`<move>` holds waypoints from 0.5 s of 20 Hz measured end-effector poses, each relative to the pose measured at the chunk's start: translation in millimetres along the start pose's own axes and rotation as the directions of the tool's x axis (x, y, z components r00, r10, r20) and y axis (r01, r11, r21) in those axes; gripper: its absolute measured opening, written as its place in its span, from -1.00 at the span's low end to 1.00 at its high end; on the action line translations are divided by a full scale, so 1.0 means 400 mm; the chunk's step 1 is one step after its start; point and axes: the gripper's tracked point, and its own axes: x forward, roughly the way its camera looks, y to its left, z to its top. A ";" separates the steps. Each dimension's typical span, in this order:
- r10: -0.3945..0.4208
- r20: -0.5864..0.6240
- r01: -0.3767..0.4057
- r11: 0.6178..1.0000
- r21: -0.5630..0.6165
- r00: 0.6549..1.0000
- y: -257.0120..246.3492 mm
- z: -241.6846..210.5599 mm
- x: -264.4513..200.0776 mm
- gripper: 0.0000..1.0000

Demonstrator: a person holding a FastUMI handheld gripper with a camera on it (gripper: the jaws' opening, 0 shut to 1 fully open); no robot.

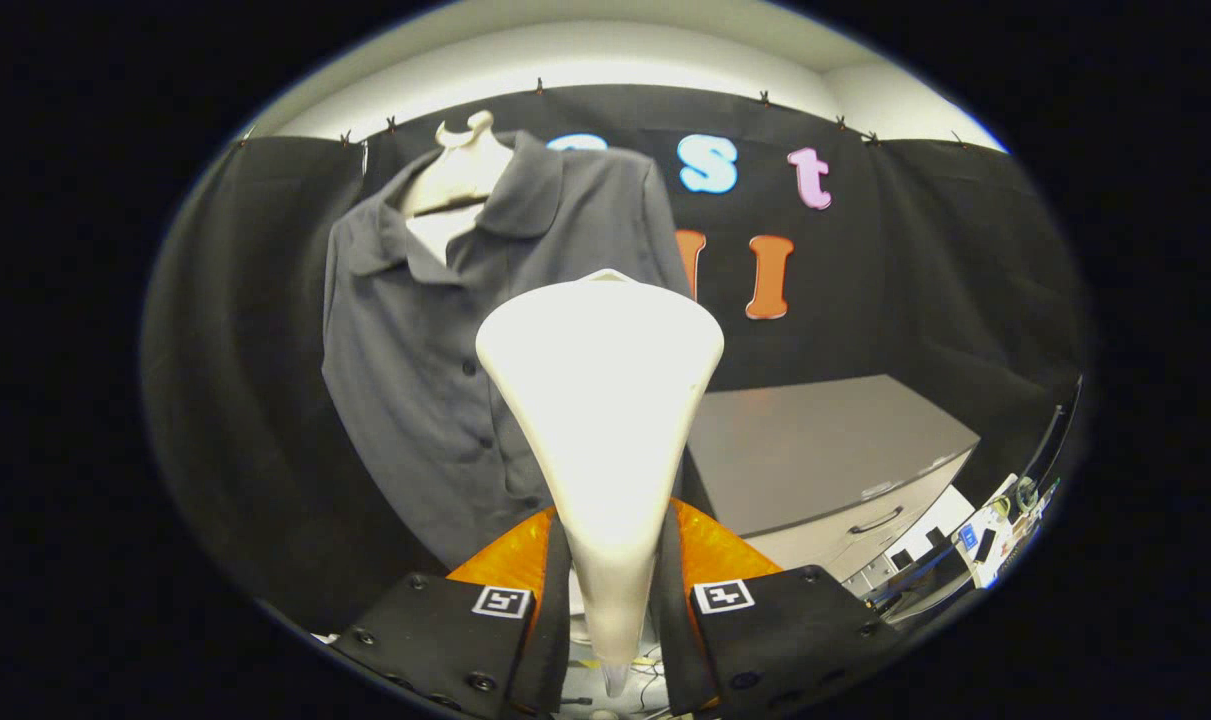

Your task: Iron the clothes twice with a garment steamer, once on the left side and once on the right side.

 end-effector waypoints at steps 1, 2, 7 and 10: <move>0.000 0.026 0.000 1.000 0.005 1.000 -0.021 0.033 -0.030 -0.09; -0.001 0.053 0.000 1.000 0.013 0.999 -0.039 0.068 -0.062 -0.09; -0.018 0.164 0.008 0.998 0.061 0.986 -0.161 0.185 -0.210 -0.09; -0.052 0.195 0.035 0.995 0.090 0.979 -0.259 0.216 -0.281 -0.09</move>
